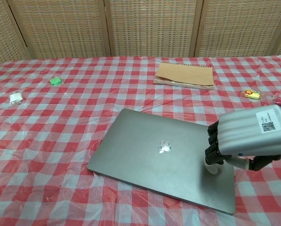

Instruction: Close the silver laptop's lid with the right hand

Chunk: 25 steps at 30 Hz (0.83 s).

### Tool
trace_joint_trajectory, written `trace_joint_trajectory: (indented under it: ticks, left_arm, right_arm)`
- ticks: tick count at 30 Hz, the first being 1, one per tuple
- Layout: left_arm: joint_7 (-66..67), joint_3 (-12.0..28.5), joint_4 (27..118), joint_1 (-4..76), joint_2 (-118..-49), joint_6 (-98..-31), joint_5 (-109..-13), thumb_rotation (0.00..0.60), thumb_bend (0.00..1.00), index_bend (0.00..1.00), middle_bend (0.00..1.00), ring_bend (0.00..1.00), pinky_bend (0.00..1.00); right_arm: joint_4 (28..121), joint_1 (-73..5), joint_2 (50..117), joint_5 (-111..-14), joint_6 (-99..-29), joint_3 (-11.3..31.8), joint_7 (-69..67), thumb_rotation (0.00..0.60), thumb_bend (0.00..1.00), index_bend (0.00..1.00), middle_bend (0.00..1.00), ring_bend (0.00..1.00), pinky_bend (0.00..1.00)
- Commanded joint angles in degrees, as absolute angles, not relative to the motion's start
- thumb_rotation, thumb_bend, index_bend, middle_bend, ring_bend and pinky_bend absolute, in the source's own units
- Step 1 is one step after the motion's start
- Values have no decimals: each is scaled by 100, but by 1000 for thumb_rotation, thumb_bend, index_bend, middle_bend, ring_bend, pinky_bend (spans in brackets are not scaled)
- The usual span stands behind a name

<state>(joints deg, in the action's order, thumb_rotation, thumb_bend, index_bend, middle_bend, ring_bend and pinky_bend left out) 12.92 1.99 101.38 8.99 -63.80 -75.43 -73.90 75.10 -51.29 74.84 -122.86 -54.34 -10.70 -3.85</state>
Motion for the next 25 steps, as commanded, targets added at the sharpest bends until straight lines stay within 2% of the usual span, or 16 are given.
trace_joint_trajectory:
  ticks: [1, 4, 5, 6, 7, 8, 10, 11, 12, 18, 25]
  left_arm:
    - [1268, 206, 10156, 894, -6369, -7564, -7400, 600, 0, 0, 0, 0, 0]
    - [1224, 205, 10172, 884, -6341, -7588, -7431, 600, 0, 0, 0, 0, 0]
    - [1203, 203, 10177, 879, -6330, -7601, -7452, 600, 0, 0, 0, 0, 0]
    - [1179, 200, 10179, 871, -6319, -7629, -7490, 600, 0, 0, 0, 0, 0]
    - [1170, 198, 10177, 867, -6317, -7641, -7506, 600, 0, 0, 0, 0, 0]
    - [1160, 198, 10175, 863, -6316, -7660, -7529, 600, 0, 0, 0, 0, 0]
    - [1128, 199, 10167, 843, -6314, -7739, -7612, 600, 0, 0, 0, 0, 0]
    - [1111, 200, 10162, 829, -6314, -7785, -7654, 600, 0, 0, 0, 0, 0]
    - [1092, 202, 10157, 814, -6316, -7833, -7695, 600, 0, 0, 0, 0, 0]
    - [886, 216, 10070, 697, -6322, -8184, -7992, 600, 0, 0, 0, 0, 0]
    - [588, 166, 9983, 642, -6247, -8235, -8152, 600, 0, 0, 0, 0, 0]
  right_arm:
    - [7489, -4989, 7283, -12180, -6213, -761, -71, 600, 1000, 422, 546, 501, 425]
    - [7554, -4698, 7053, -11808, -7054, -280, 272, 600, 1000, 373, 535, 493, 392]
    - [7615, -4502, 6944, -11461, -7363, -30, 386, 600, 1000, 331, 513, 478, 354]
    - [7772, -4258, 6832, -11006, -7569, 197, 550, 600, 922, 244, 448, 429, 253]
    - [7857, -4184, 6799, -10868, -7600, 253, 637, 600, 730, 140, 342, 347, 136]
    - [7944, -4080, 6760, -10645, -7646, 343, 723, 600, 470, 59, 213, 244, 47]
    - [8317, -3751, 6634, -9949, -7737, 560, 956, 600, 105, 1, 50, 83, 0]
    - [8551, -3588, 6562, -9613, -7759, 632, 1065, 600, 43, 0, 18, 43, 0]
    - [8795, -3435, 6486, -9307, -7777, 681, 1172, 600, 3, 0, 0, 7, 0]
    - [9957, -2383, 6327, -7991, -8326, 593, 1993, 600, 0, 0, 0, 0, 0]
    - [9953, -1818, 6428, -7933, -8597, 206, 2386, 600, 0, 0, 0, 0, 0]
